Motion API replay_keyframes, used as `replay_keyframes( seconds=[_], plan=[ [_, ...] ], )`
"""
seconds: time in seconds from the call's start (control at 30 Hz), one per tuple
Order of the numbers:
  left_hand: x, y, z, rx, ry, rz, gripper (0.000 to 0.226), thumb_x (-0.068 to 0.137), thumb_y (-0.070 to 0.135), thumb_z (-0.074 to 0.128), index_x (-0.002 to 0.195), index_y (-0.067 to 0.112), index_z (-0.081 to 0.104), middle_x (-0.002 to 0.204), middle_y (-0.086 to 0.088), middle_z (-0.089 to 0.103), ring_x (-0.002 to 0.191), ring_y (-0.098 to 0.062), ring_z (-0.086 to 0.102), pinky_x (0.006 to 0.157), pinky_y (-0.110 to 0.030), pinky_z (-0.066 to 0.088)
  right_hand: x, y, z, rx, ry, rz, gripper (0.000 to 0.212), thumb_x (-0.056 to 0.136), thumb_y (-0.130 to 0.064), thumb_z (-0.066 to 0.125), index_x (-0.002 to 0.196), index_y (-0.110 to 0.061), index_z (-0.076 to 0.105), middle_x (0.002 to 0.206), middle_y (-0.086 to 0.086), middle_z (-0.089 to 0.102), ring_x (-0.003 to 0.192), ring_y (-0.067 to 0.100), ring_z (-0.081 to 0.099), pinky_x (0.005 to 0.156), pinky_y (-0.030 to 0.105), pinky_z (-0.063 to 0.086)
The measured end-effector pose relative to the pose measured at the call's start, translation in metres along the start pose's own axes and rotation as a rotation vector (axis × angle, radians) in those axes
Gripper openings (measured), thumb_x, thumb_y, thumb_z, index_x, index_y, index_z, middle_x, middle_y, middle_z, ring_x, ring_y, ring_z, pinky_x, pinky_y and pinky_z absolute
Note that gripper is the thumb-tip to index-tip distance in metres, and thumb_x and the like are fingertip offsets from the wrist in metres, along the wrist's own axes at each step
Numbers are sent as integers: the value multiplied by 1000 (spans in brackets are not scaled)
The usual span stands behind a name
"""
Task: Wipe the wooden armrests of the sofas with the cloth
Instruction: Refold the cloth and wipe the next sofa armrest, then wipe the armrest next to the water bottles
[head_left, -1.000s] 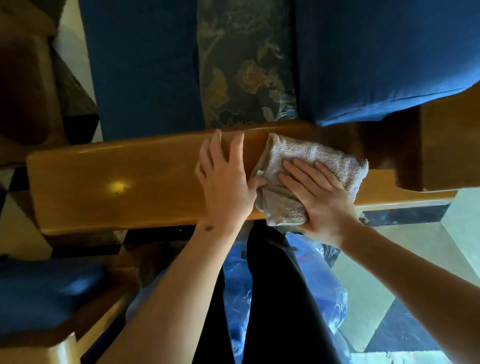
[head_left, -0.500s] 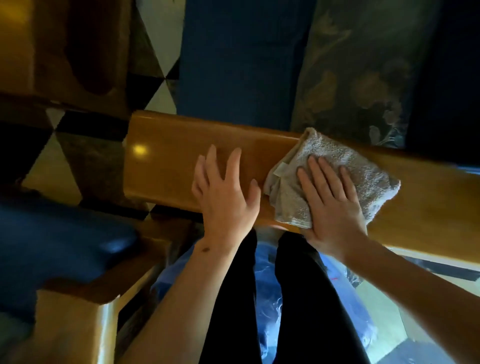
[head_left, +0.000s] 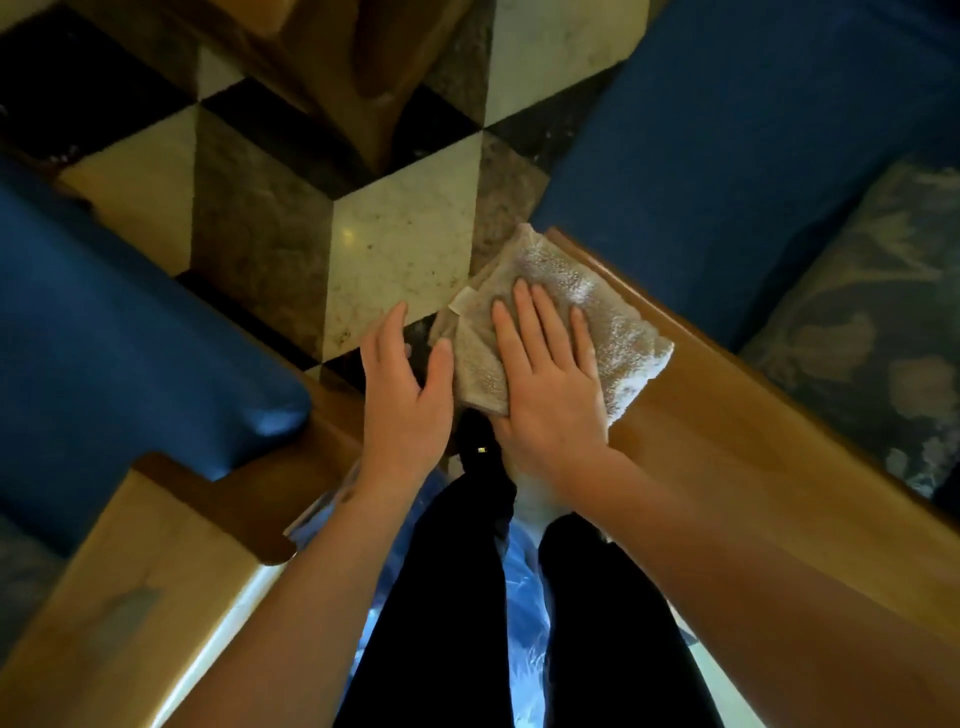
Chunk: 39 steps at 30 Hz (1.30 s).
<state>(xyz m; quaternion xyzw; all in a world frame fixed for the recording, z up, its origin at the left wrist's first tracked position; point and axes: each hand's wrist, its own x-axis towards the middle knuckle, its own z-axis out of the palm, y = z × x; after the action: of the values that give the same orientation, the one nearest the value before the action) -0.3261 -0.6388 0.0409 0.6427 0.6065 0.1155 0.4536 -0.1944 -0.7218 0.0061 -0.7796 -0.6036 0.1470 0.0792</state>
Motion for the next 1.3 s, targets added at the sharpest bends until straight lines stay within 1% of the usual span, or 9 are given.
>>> replay_keyframes(
  seconds=[0.1,0.23,0.3,0.37,0.53,0.9,1.1,1.2,1.3],
  plan=[
    [4,-10,-13,-167,135,-195,54,99,51,46,148,29,41,147,3,37,114,4,55,89,-11,49,26,-37,-4,218,-9,18,70,92,-34,60,156,-9,42,167,11,34,158,23,23,130,42,-1],
    [-6,-34,-34,-467,258,-595,47,97,52,42,135,26,52,141,-8,53,119,-23,59,102,-47,51,58,-80,-44,1007,-118,550,31,105,-24,48,131,-32,62,135,-7,64,134,-2,51,116,12,25],
    [-19,-33,-51,-674,368,-728,32,104,42,45,127,22,53,140,-16,55,104,-24,63,85,-43,55,75,-91,-72,1415,-240,910,13,104,-23,56,99,-28,67,92,0,69,91,10,69,87,23,49],
    [-37,-23,-64,-824,351,-839,43,104,44,47,135,14,54,138,-19,58,92,-21,64,71,-37,53,77,-96,-98,1717,-395,1084,16,96,-31,63,97,-17,71,82,11,76,84,28,71,86,39,57],
    [-88,8,-103,-1472,23,-724,75,79,72,64,130,18,70,133,-16,68,112,-33,71,81,-44,60,61,-117,-140,2056,-504,1018,37,99,-28,49,87,-19,83,82,9,78,74,28,77,73,41,61],
    [-184,-7,-201,-1690,223,-314,35,85,3,70,119,-1,72,118,-15,73,101,-24,73,85,-34,61,37,-246,-191,1739,-973,772,44,101,-37,46,100,-13,82,88,14,80,83,33,78,76,44,60],
    [-254,-57,-230,-1436,643,-605,40,86,-4,54,123,6,65,100,-12,79,85,-25,74,73,-36,60,-1,-348,-188,1445,-1095,569,61,105,-28,37,68,-20,84,80,9,79,83,30,77,82,47,53],
    [-279,-90,-225,-1398,888,-830,30,97,3,46,118,11,64,104,-17,75,89,-31,71,73,-36,57,-9,-382,-177,1318,-1062,445,74,106,-15,35,46,-30,77,61,-5,75,55,12,75,71,36,45],
    [-287,-113,-216,-1442,1059,-924,22,98,4,45,104,9,65,97,-20,70,81,-31,66,64,-34,53,7,-403,-148,1136,-1063,433,63,106,-13,36,60,-21,78,54,-4,73,47,11,71,59,32,52]
  ],
)
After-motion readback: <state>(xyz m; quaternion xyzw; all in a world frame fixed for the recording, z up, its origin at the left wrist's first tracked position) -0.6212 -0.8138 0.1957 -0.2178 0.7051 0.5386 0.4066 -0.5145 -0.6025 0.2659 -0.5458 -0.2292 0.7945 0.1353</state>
